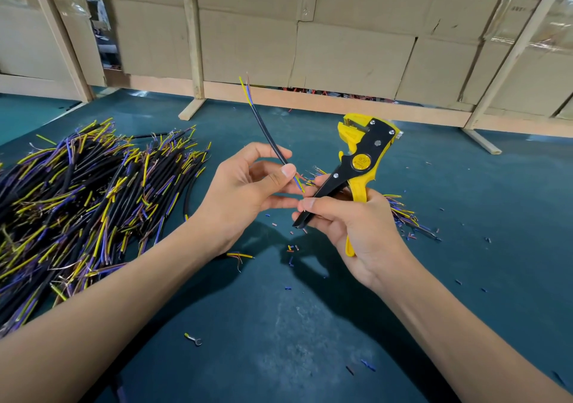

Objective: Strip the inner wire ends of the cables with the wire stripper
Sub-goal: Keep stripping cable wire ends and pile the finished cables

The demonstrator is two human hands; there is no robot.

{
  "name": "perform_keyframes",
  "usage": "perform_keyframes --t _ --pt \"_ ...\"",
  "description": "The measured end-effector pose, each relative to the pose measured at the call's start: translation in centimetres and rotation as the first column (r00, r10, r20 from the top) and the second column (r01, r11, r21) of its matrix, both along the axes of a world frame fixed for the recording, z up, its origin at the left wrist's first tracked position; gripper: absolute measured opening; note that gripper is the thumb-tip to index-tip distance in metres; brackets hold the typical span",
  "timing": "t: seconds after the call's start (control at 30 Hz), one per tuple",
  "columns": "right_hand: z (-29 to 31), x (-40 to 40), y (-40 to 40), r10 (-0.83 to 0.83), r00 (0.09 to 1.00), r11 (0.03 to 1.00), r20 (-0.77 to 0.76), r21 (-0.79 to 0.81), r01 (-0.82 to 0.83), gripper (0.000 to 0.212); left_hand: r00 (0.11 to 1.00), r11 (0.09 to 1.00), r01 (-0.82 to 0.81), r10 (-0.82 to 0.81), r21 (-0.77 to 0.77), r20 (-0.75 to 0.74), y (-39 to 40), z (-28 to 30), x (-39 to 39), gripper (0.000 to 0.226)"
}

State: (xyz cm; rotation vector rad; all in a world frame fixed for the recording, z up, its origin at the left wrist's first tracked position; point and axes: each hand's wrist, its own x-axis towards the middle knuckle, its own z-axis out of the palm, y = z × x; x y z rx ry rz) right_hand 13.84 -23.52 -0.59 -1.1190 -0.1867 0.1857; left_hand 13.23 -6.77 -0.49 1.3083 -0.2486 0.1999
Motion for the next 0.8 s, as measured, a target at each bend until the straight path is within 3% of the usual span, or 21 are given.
perform_keyframes --t 0.13,0.27,0.4,0.57,0.8 --pt "0.0 0.2 0.1 -0.03 0.998 0.999 -0.05 -0.043 0.028 0.034 0.999 0.989 -0.028 0.021 0.143 0.048 0.5 0.2 0.2 0.018" --pt "-0.4 0.4 0.0 -0.052 0.999 0.995 0.004 -0.085 0.053 0.031 0.998 0.982 0.008 -0.02 0.188 0.061 0.6 0.2 0.2 0.019" --pt "-0.6 0.0 -0.3 0.126 0.989 0.992 0.072 -0.023 -0.124 0.029 0.998 0.996 0.007 -0.012 0.088 0.061 0.6 0.7 0.0 0.022" --pt "-0.7 -0.7 -0.3 0.33 0.943 0.943 0.049 0.015 -0.331 0.021 0.999 0.995 -0.003 0.007 -0.099 0.04 1.1 1.5 0.1 0.022" --pt "-1.3 -1.2 0.0 0.463 0.883 0.886 0.073 -0.031 -0.462 0.021 1.0 0.978 -0.021 0.026 -0.208 0.018 1.3 2.2 -0.1 0.026"
